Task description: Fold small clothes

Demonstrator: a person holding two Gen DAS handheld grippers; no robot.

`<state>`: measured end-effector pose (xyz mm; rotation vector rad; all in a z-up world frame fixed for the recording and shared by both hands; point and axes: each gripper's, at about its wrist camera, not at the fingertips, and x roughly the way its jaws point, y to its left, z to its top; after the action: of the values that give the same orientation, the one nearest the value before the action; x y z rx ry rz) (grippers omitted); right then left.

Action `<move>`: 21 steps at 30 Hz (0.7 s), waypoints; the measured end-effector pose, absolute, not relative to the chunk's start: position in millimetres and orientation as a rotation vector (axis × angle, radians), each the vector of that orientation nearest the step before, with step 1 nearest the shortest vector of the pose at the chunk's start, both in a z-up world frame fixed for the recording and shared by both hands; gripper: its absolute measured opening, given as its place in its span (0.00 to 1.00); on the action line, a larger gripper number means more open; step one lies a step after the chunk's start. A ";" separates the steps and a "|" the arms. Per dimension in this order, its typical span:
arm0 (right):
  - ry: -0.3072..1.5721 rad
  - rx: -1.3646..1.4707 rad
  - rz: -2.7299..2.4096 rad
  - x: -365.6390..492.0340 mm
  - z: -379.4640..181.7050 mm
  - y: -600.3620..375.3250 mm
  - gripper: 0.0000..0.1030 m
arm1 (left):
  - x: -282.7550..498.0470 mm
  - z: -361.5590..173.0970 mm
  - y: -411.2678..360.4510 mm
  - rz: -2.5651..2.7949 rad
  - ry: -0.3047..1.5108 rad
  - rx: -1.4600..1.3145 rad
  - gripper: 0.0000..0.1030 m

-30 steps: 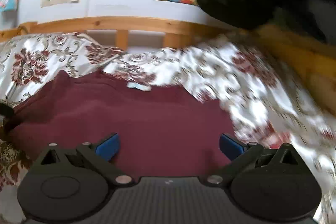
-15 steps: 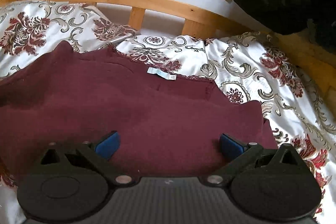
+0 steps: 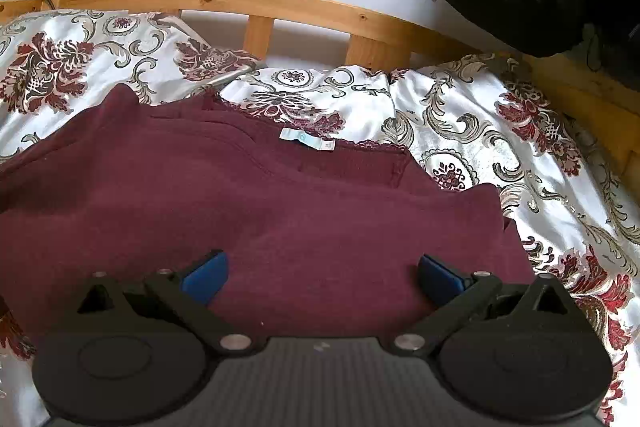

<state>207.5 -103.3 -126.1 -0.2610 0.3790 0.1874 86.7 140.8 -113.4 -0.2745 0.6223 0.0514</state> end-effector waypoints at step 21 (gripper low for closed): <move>0.409 -0.195 0.210 201.7 -121.8 -113.9 1.00 | 192.4 -90.4 144.9 0.065 0.735 -0.388 0.99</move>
<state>201.7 -113.9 -121.8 -0.1949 0.4092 0.2101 192.4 144.9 -90.4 -0.3879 0.7352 0.0646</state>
